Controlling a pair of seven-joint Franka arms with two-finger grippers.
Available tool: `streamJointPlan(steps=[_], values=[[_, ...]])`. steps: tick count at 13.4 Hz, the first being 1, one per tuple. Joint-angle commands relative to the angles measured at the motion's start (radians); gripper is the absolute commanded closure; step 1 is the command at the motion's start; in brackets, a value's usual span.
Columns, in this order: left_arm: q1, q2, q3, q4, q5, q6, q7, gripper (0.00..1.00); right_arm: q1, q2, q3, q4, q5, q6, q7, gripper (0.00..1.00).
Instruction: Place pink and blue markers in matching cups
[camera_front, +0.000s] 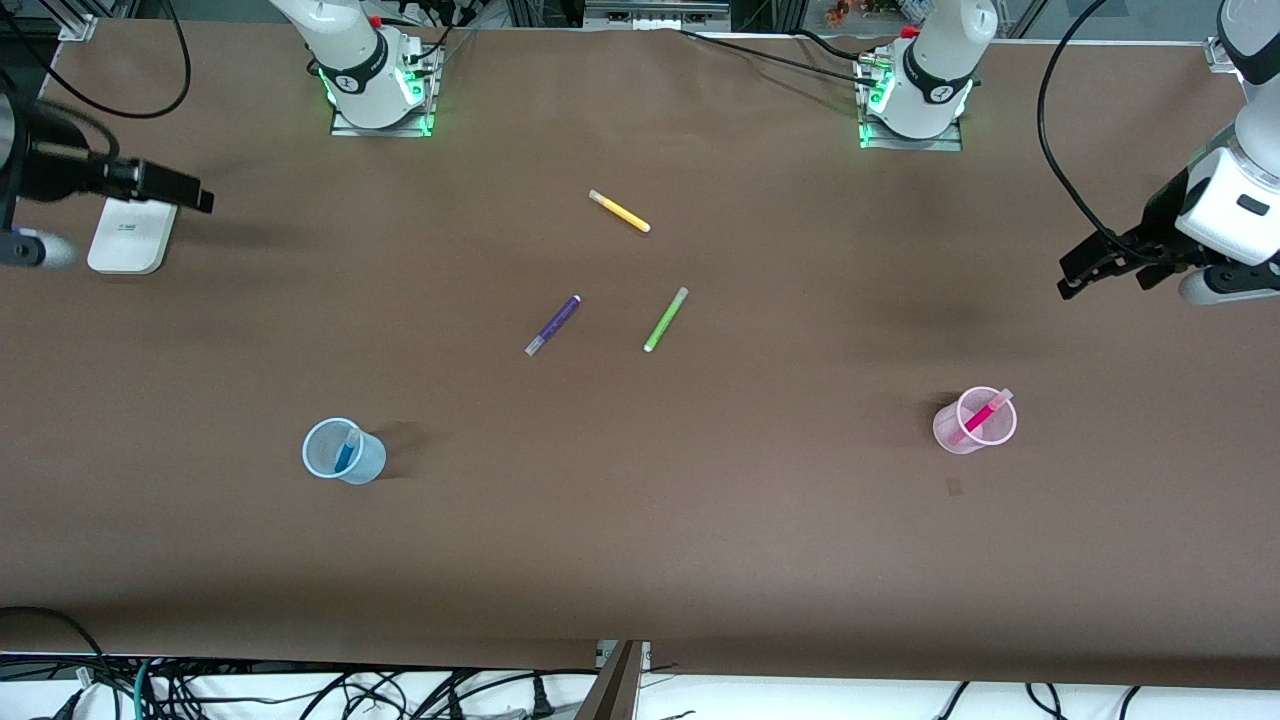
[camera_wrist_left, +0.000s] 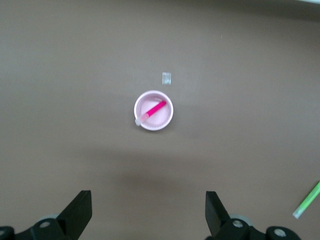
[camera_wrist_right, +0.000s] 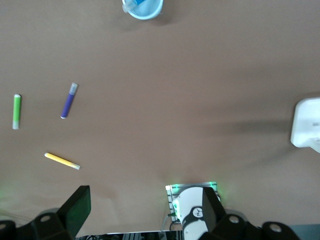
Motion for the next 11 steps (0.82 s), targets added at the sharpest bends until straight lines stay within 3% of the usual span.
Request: streamJointPlan(steps=[1, 3, 4, 11], values=[[0.077, -0.011, -0.071, 0.024, 0.019, -0.062, 0.013, 0.00, 0.001, -0.171, 0.009, -0.250, -0.021, 0.112, 0.004, 0.01], [0.083, -0.011, -0.072, 0.024, 0.020, -0.062, 0.014, 0.00, 0.001, -0.254, 0.009, -0.376, -0.015, 0.194, 0.001, 0.01], [0.083, -0.010, -0.071, 0.024, 0.020, -0.060, 0.014, 0.00, 0.001, -0.265, 0.010, -0.390, -0.015, 0.197, 0.001, 0.01], [0.083, -0.004, -0.075, 0.028, 0.020, -0.063, 0.013, 0.00, 0.003, -0.259, 0.055, -0.384, -0.027, 0.208, 0.001, 0.01]])
